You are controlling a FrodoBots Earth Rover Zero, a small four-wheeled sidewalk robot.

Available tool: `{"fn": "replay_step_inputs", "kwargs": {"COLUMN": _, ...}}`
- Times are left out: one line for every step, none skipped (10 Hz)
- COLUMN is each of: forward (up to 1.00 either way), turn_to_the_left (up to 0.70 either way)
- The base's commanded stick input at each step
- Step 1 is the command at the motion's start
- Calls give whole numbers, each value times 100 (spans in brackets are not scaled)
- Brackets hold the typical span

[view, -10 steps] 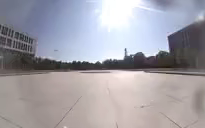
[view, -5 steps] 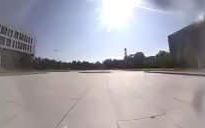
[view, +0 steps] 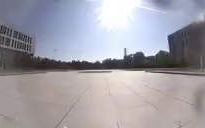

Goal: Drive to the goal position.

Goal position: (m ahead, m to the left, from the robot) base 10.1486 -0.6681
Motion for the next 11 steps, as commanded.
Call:
{"fn": "replay_step_inputs", "kwargs": {"forward": 70, "turn_to_the_left": 0}}
{"fn": "replay_step_inputs", "kwargs": {"forward": 70, "turn_to_the_left": 0}}
{"fn": "replay_step_inputs", "kwargs": {"forward": 70, "turn_to_the_left": 0}}
{"fn": "replay_step_inputs", "kwargs": {"forward": 70, "turn_to_the_left": 0}}
{"fn": "replay_step_inputs", "kwargs": {"forward": 70, "turn_to_the_left": 0}}
{"fn": "replay_step_inputs", "kwargs": {"forward": 70, "turn_to_the_left": 0}}
{"fn": "replay_step_inputs", "kwargs": {"forward": 70, "turn_to_the_left": 0}}
{"fn": "replay_step_inputs", "kwargs": {"forward": 70, "turn_to_the_left": 0}}
{"fn": "replay_step_inputs", "kwargs": {"forward": 70, "turn_to_the_left": 0}}
{"fn": "replay_step_inputs", "kwargs": {"forward": 70, "turn_to_the_left": 0}}
{"fn": "replay_step_inputs", "kwargs": {"forward": 70, "turn_to_the_left": 0}}
